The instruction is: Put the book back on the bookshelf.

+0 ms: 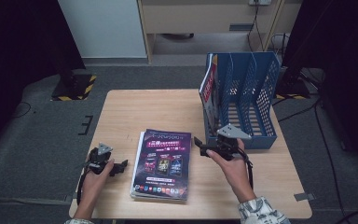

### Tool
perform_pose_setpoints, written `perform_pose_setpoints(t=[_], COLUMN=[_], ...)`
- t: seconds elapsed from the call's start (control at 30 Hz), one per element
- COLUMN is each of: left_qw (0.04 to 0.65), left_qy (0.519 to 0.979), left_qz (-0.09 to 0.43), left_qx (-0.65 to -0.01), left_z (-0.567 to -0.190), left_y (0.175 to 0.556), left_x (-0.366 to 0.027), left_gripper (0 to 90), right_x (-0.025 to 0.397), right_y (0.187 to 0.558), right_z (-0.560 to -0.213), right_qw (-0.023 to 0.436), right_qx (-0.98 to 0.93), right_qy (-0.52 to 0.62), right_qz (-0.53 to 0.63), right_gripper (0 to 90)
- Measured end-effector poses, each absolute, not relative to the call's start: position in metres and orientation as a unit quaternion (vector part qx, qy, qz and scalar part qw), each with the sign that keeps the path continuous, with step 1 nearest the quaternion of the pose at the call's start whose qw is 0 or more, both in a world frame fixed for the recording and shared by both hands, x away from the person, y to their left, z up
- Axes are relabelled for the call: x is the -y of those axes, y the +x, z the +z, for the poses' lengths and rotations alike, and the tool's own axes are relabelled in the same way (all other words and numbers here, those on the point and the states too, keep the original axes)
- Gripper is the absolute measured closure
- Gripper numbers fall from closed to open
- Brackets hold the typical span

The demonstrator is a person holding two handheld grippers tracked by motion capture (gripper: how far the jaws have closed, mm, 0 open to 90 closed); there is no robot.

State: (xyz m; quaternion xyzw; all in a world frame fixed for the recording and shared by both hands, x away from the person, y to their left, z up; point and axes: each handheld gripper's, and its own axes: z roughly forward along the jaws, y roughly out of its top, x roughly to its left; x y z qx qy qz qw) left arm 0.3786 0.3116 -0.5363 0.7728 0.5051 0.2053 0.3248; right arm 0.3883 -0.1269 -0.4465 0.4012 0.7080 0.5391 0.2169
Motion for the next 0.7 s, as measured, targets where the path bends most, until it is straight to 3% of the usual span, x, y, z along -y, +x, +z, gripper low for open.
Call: perform_pose_setpoints(t=[0.4, 0.67, 0.7], left_qw=[0.375, 0.403, 0.405], left_qy=[0.748, 0.755, 0.757], left_qz=[0.223, 0.216, 0.216], left_qx=[-0.5, -0.47, -0.466], left_z=[-0.509, -0.495, -0.494], left_y=[0.359, 0.348, 0.347], left_x=[-0.309, -0.286, -0.282], left_gripper=[10.5, 13.8, 17.6], right_x=[0.104, 0.085, 0.084], right_y=[0.369, 0.362, 0.363], right_z=[-0.472, -0.488, -0.49], right_qw=[0.207, 0.184, 0.179], right_qx=[-0.744, -0.768, -0.772], right_qy=[0.377, 0.359, 0.359], right_qz=[0.512, 0.497, 0.493], right_gripper=[14.0, 17.3, 17.9])
